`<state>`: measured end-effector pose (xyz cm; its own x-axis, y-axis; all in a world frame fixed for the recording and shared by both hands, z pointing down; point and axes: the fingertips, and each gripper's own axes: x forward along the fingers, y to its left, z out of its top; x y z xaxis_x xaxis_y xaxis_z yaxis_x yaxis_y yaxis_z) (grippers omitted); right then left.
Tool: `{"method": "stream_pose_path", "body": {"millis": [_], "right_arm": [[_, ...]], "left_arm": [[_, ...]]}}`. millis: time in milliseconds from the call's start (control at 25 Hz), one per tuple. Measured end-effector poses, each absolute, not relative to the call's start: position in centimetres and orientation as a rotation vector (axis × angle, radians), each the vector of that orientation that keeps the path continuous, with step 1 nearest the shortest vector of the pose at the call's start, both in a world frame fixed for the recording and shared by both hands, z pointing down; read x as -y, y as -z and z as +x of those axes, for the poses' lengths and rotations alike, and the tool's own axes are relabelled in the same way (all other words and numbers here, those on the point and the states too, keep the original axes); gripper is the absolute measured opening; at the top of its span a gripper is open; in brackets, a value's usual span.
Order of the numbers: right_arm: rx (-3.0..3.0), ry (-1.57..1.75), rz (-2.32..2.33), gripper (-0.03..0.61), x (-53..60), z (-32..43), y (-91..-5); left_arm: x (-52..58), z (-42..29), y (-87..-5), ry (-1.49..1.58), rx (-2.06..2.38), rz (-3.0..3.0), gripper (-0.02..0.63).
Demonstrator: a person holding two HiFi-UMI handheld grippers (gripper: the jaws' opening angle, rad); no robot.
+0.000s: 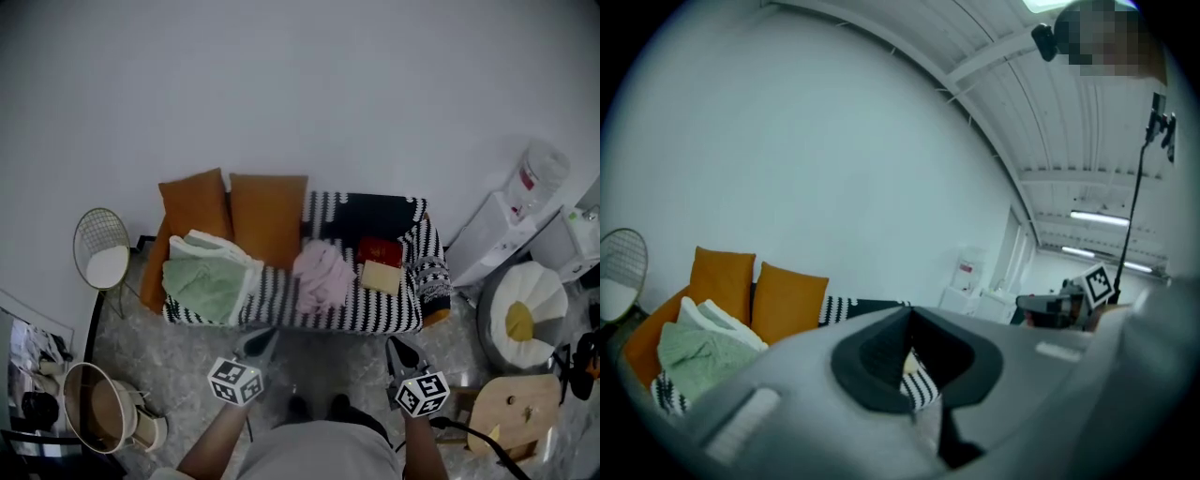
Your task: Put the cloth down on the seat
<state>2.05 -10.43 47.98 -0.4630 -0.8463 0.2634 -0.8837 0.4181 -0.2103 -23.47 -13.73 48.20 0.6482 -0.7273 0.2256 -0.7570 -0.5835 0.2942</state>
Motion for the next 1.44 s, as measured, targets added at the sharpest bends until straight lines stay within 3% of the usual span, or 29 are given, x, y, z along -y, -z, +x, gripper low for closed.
{"method": "stream_pose_path", "body": {"millis": [1440], "right_arm": [[2.625, -0.487, 1.463, -0.003, 12.8, 8.1, -47.4]], "left_arm": [[14.5, -15.3, -46.7, -0.102, 1.131, 2.565, 0.002]]}}
